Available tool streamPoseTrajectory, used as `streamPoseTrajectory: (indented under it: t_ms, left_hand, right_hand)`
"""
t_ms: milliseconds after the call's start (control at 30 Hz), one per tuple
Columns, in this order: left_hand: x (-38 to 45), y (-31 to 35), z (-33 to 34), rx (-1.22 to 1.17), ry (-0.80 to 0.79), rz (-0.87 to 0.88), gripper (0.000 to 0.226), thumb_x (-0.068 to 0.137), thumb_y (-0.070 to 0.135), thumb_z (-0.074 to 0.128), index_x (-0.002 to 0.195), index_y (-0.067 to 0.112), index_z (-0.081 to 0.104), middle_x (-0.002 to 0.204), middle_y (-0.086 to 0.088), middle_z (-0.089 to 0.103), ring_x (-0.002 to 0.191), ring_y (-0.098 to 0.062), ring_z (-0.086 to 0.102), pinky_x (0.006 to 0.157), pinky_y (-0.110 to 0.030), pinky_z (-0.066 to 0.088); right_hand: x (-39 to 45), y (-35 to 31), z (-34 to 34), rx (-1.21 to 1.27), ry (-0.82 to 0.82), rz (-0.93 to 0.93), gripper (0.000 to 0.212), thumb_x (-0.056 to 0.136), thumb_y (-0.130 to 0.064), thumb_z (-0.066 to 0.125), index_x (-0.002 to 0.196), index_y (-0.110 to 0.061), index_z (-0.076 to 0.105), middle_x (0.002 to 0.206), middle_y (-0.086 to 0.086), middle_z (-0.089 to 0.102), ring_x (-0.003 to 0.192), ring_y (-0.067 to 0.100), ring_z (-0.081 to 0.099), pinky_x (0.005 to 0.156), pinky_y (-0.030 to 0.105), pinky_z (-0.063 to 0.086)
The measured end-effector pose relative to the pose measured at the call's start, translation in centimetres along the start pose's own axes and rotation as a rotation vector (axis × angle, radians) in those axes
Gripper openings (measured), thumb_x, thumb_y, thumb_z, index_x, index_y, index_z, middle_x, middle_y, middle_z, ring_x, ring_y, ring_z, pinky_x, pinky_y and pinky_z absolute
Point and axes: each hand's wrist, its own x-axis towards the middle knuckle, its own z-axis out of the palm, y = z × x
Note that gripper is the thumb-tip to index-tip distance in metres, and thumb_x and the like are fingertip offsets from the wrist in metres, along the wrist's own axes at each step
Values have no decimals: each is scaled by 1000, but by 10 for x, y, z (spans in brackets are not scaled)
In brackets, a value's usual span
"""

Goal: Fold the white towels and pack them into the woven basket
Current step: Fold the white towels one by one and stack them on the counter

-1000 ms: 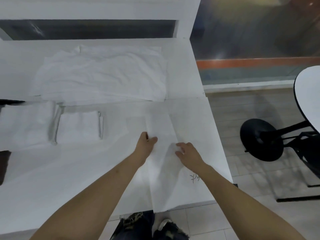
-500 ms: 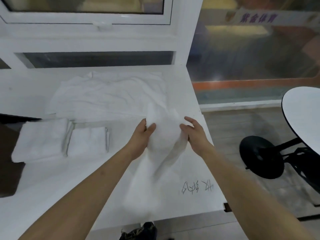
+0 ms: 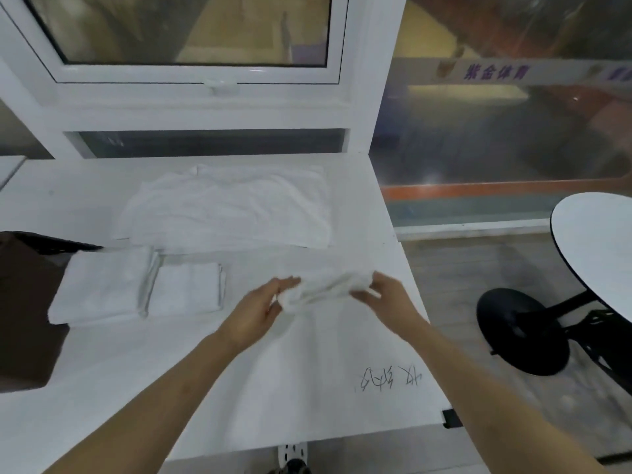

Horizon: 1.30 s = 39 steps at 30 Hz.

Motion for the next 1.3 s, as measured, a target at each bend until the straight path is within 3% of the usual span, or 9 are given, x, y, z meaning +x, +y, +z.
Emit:
streamPoseTrajectory:
  t_ms: [67, 133, 233, 400, 500, 633, 800, 967, 1300]
  left_hand:
    - [-31, -21, 28, -37, -145, -45, 43, 105, 50, 37, 129, 20, 56, 148, 9, 53, 136, -3, 49, 114, -17, 35]
    - [-63, -28, 52, -53, -274, -135, 22, 106, 35, 45, 125, 27, 52, 149, 10, 49, 135, -1, 48, 114, -17, 36]
    - [-101, -38, 80, -103, -333, -195, 19, 105, 16, 49, 121, 25, 50, 149, 12, 47, 132, 2, 49, 112, -23, 42]
    - [-114, -39, 94, -144, -259, -286, 24, 104, 22, 55, 126, 31, 51, 126, 22, 65, 111, 6, 62, 94, -21, 50]
    - [-104, -40, 92, -193, -188, -373, 24, 103, 34, 56, 127, 39, 53, 113, 25, 69, 104, 6, 64, 91, -24, 53]
    - [-77, -51, 91, -203, -89, -516, 30, 101, 45, 53, 112, 18, 58, 97, 4, 73, 86, -12, 70, 81, -43, 57]
    - [-34, -67, 95, -104, 24, -735, 40, 99, 51, 54, 82, 15, 46, 78, -2, 65, 74, -25, 65, 66, -41, 53]
    - [3, -81, 102, 52, -15, -842, 39, 103, 49, 47, 79, 19, 39, 75, 0, 57, 69, -26, 57, 59, -33, 39]
    - [45, -105, 123, 188, -69, -880, 29, 107, 45, 32, 101, 19, 42, 83, 2, 54, 77, -30, 54, 69, -37, 43]
  right_hand:
    - [-26, 31, 13, -93, -59, 56, 31, 89, -7, 76, 96, -36, 70, 94, -29, 74, 93, -9, 68, 83, 14, 49]
    - [-49, 63, 25, -154, -129, 112, 27, 89, -2, 68, 92, -28, 70, 90, -16, 76, 88, 0, 70, 82, 26, 53]
    - [-77, 89, 38, -159, -213, 179, 16, 91, -4, 63, 92, -20, 67, 88, -6, 73, 83, 6, 66, 80, 31, 50]
    - [-83, 93, 44, -96, -207, 233, 24, 94, -5, 69, 109, -23, 72, 103, -12, 77, 99, 5, 71, 87, 18, 53]
    - [-68, 98, 47, -116, -167, 266, 16, 88, -29, 73, 91, -16, 66, 81, -4, 70, 75, 18, 66, 75, 26, 48]
    - [-41, 89, 55, -107, -112, 296, 31, 95, -24, 70, 73, -21, 49, 58, -16, 44, 57, 6, 37, 58, 20, 31]
    - [0, 91, 75, -128, -11, 311, 14, 98, -34, 64, 87, -26, 62, 82, -13, 68, 73, 9, 62, 67, 26, 48]
    - [35, 105, 94, -282, 91, 350, 20, 101, -41, 56, 93, -23, 60, 88, -6, 67, 80, 16, 64, 73, 38, 53]
    - [76, 143, 121, -509, 175, 458, 22, 104, -33, 50, 92, -15, 52, 92, 4, 61, 80, 28, 61, 73, 35, 46]
